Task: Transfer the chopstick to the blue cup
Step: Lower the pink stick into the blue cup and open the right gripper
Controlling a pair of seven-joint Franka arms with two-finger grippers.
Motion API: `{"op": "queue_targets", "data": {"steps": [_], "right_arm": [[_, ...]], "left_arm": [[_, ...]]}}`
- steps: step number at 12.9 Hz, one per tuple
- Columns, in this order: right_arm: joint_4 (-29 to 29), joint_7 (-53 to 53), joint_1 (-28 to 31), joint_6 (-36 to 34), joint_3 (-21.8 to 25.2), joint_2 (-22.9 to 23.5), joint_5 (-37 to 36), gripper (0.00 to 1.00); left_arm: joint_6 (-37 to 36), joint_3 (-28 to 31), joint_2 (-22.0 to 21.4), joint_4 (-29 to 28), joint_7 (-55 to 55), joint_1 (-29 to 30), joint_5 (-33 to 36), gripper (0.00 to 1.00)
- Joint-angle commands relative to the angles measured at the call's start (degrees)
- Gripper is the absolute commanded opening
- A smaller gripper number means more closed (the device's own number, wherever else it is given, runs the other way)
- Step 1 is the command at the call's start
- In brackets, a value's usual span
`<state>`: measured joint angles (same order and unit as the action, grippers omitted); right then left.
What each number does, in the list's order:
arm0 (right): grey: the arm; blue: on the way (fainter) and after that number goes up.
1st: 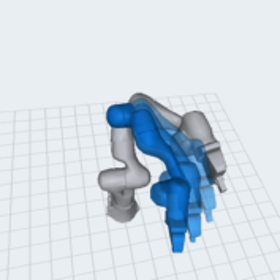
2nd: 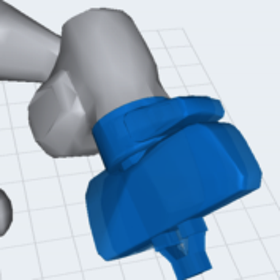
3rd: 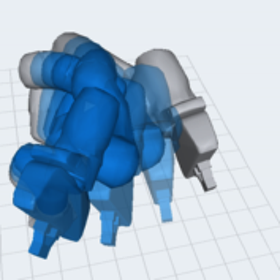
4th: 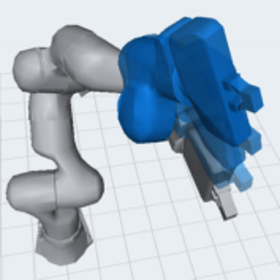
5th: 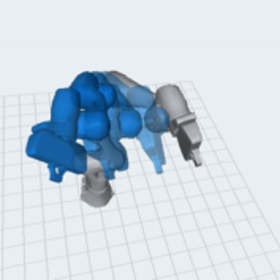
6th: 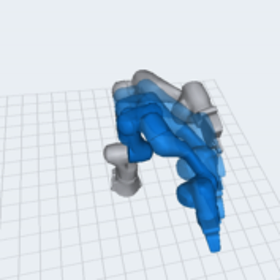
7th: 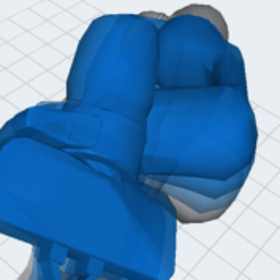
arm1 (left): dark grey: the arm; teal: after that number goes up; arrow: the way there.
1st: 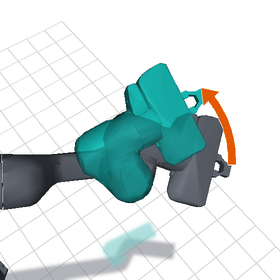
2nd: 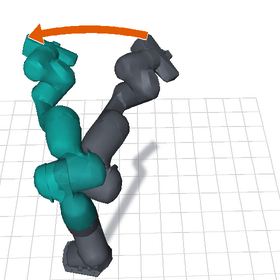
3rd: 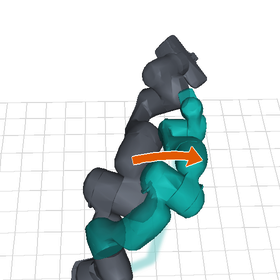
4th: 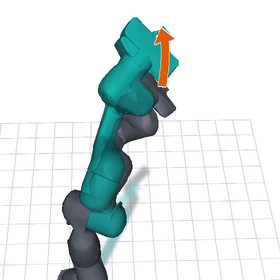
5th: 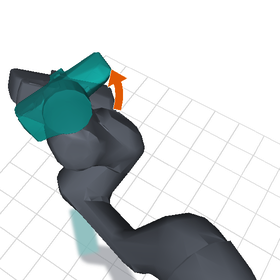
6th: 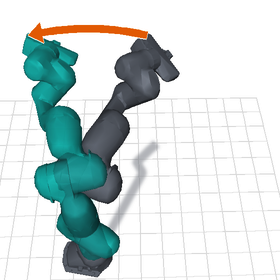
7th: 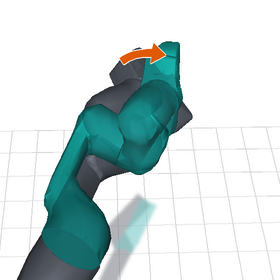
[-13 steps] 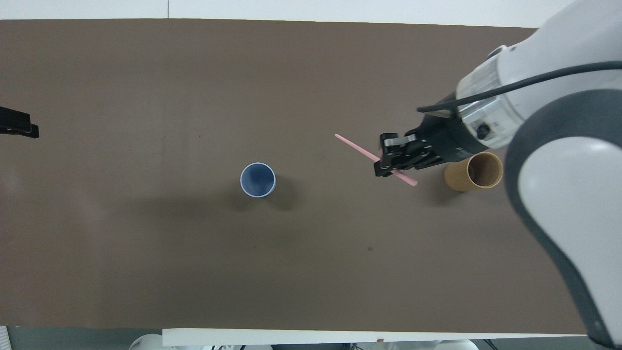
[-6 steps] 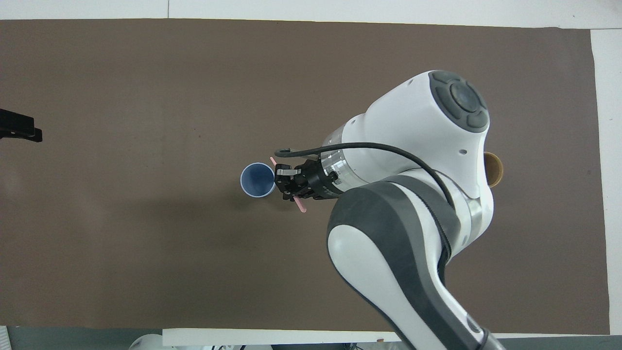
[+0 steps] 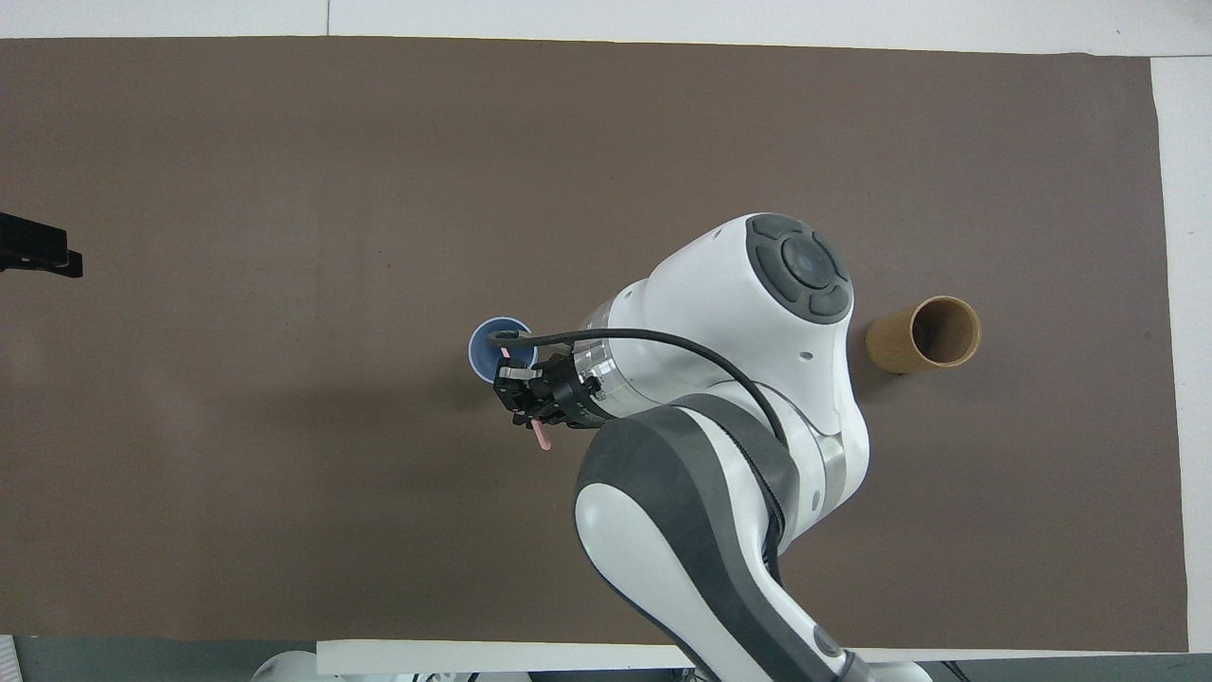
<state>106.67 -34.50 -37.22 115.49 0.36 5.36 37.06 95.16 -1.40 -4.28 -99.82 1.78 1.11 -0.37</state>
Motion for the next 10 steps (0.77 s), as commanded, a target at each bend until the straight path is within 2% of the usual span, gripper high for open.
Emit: {"op": "queue_targets", "data": {"steps": [1,3,5,6,7,8,10], "right_arm": [[3.27,-1.19,-1.54,2.37,0.26,-1.58,1.08,0.0],[3.37,-1.97,-1.8,2.98,0.26,-1.67,1.17,0.01],[3.36,-3.65,-1.89,5.01,0.26,-1.58,0.99,0.14],[3.28,-3.56,-1.71,4.75,0.35,-1.58,0.65,0.3],[3.02,-3.47,-1.54,4.57,0.43,-1.5,-0.05,0.78],[2.4,-3.56,-1.45,4.57,0.44,-1.32,-0.93,1.0],[0.04,-3.65,-0.58,4.57,0.7,-0.71,-3.39,1.0]], "left_arm": [[-0.85,0.08,-0.11,0.07,0.24,0.12,-0.25,1.0],[-0.76,0.08,-0.11,0.07,0.24,0.12,-0.25,1.0],[-0.85,0.08,-0.11,0.07,0.24,0.12,-0.25,1.0],[-0.85,0.08,-0.11,0.07,0.24,0.12,-0.25,1.0],[-0.85,0.08,-0.11,0.07,0.24,0.12,-0.25,1.0],[-0.85,0.08,-0.11,0.07,0.24,0.12,-0.25,1.0],[-0.76,0.08,-0.11,0.07,0.24,0.12,-0.25,1.0]]}}
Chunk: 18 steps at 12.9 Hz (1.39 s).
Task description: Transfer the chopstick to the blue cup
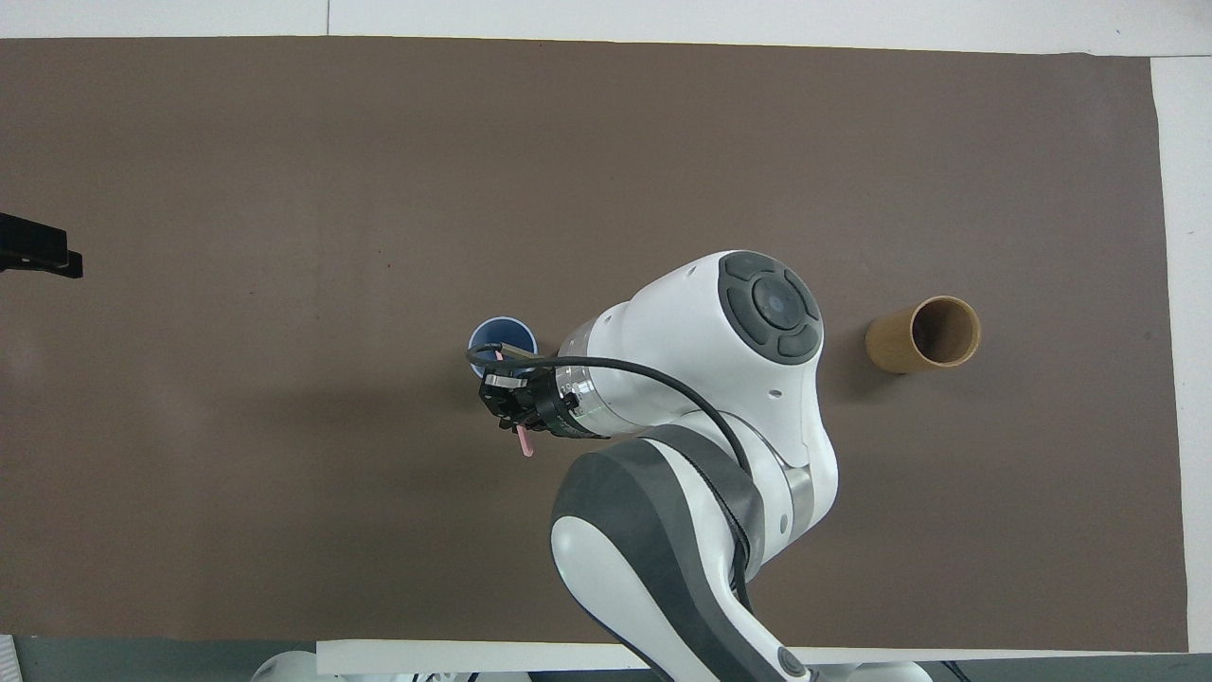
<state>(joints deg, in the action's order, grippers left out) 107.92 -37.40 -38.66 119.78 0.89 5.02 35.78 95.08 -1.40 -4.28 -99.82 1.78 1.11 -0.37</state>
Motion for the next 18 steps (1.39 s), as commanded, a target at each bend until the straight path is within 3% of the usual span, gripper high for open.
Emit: {"op": "queue_targets", "data": {"steps": [1,5,9,15,16,18], "right_arm": [[-2.36,-0.66,2.6,0.28,0.17,-0.45,-4.73,1.0],[-8.94,-0.48,9.28,-5.41,0.25,-1.15,-12.91,1.0],[-11.5,6.43,15.16,-14.98,0.6,-6.4,-32.22,1.0],[-25.71,36.38,33.7,-39.75,0.87,-5.2,-40.35,1.0],[-28.96,40.96,35.56,-42.93,0.78,-3.89,-40.78,1.0],[-30.05,42.23,35.93,-44.89,0.78,-4.14,-41.84,1.0]], "left_arm": [[-0.68,0.08,-0.11,0.07,0.24,0.12,-0.25,1.0],[-0.68,0.08,-0.11,0.07,0.24,0.12,-0.25,1.0],[-0.68,0.08,-0.11,0.07,0.24,0.12,-0.25,1.0],[-0.68,0.08,-0.11,0.07,0.24,0.12,-0.25,1.0],[-0.68,0.08,-0.11,0.07,0.24,0.12,-0.25,1.0],[-0.68,0.08,-0.11,0.07,0.24,0.12,-0.25,1.0]]}}
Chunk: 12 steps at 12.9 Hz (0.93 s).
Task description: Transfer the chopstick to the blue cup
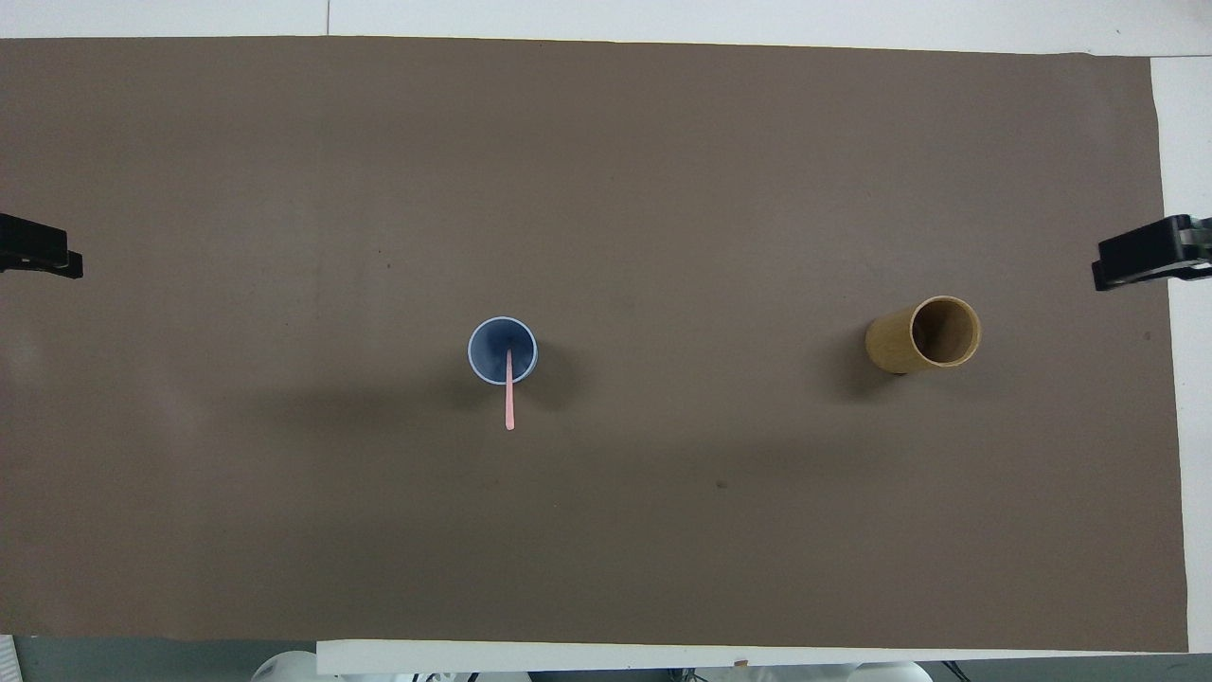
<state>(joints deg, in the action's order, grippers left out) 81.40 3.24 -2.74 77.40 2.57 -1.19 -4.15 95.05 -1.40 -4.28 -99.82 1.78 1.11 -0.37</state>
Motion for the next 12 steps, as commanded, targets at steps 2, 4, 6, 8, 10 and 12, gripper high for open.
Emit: {"op": "queue_targets", "data": {"steps": [2,4,6,8,10,12], "right_arm": [[-2.48,4.13,1.67,-2.69,-1.42,1.63,-2.09,1.0],[-1.78,4.85,4.65,-2.69,-4.13,0.23,-1.65,1.0],[-0.02,5.2,7.91,-2.52,-5.99,-0.92,-1.39,1.0],[0.16,4.85,8.54,-2.51,-6.26,-1.01,-1.3,1.0],[0.25,4.76,8.28,-2.69,-7.57,-0.31,-1.73,1.0],[0.34,4.67,7.75,-2.6,-7.58,0.05,-1.47,1.0]], "left_arm": [[-0.65,0.08,-0.11,0.07,0.24,0.12,-0.25,1.0],[-0.65,0.08,-0.11,0.07,0.24,0.12,-0.25,1.0],[-0.65,0.08,-0.11,0.07,0.24,0.12,-0.25,1.0],[-0.74,0.08,-0.11,0.07,0.24,0.12,-0.25,1.0],[-0.65,0.08,-0.11,0.07,0.24,0.12,-0.25,1.0],[-0.82,0.08,-0.11,0.07,0.24,0.12,-0.25,1.0]]}}
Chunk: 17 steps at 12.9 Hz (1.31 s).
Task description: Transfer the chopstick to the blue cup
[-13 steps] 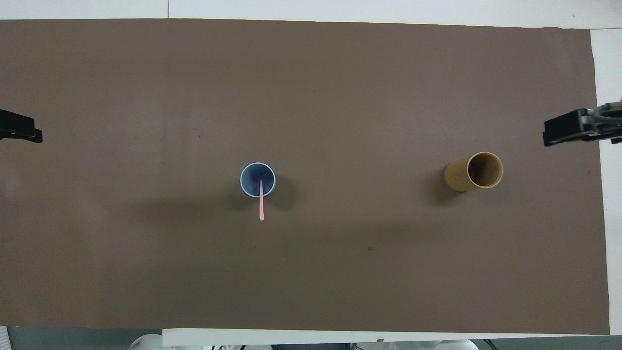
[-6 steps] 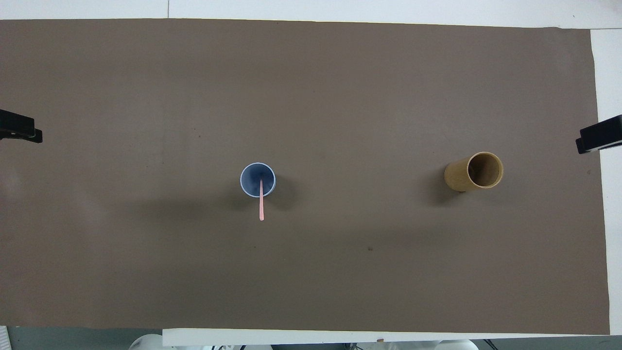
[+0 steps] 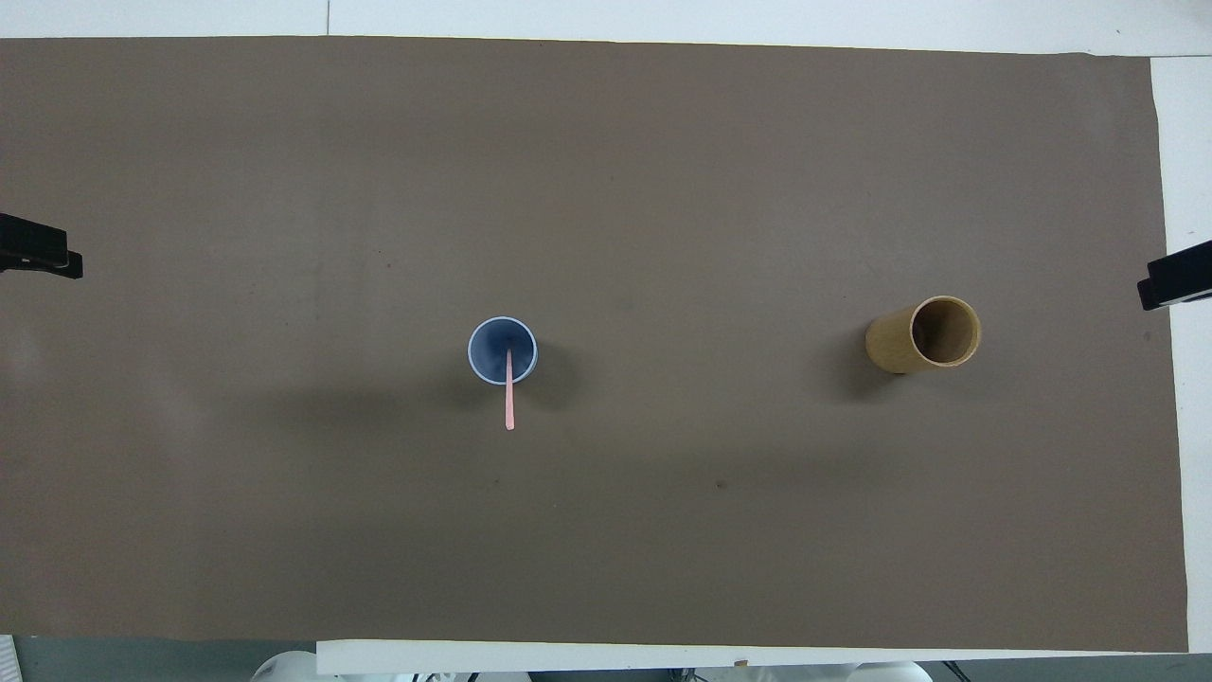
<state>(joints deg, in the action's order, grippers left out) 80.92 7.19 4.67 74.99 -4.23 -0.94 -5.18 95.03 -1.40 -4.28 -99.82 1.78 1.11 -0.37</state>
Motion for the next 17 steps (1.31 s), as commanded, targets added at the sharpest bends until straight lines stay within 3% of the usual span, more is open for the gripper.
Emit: {"op": "queue_targets", "data": {"steps": [1,5,11,17], "right_arm": [[1.16,0.63,0.51,-0.28,-0.78,-0.29,-0.27,1.0],[2.22,-0.5,0.95,-0.2,-0.17,-0.64,2.45,1.0],[2.13,-4.11,3.93,-0.2,0.18,-0.47,7.89,1.0],[1.96,-4.55,3.32,0.07,0.09,-0.47,6.33,1.0]], "left_arm": [[-1.85,0.08,-0.29,-0.02,0.24,0.12,-0.25,1.0],[-8.35,-0.36,-1.08,4.1,-1.25,-0.59,-0.16,1.0],[-9.15,-0.18,-4.15,4.02,-3.44,-0.5,-0.16,1.0],[-10.83,-0.27,-5.47,3.85,-5.65,-0.5,-0.24,1.0]]}}
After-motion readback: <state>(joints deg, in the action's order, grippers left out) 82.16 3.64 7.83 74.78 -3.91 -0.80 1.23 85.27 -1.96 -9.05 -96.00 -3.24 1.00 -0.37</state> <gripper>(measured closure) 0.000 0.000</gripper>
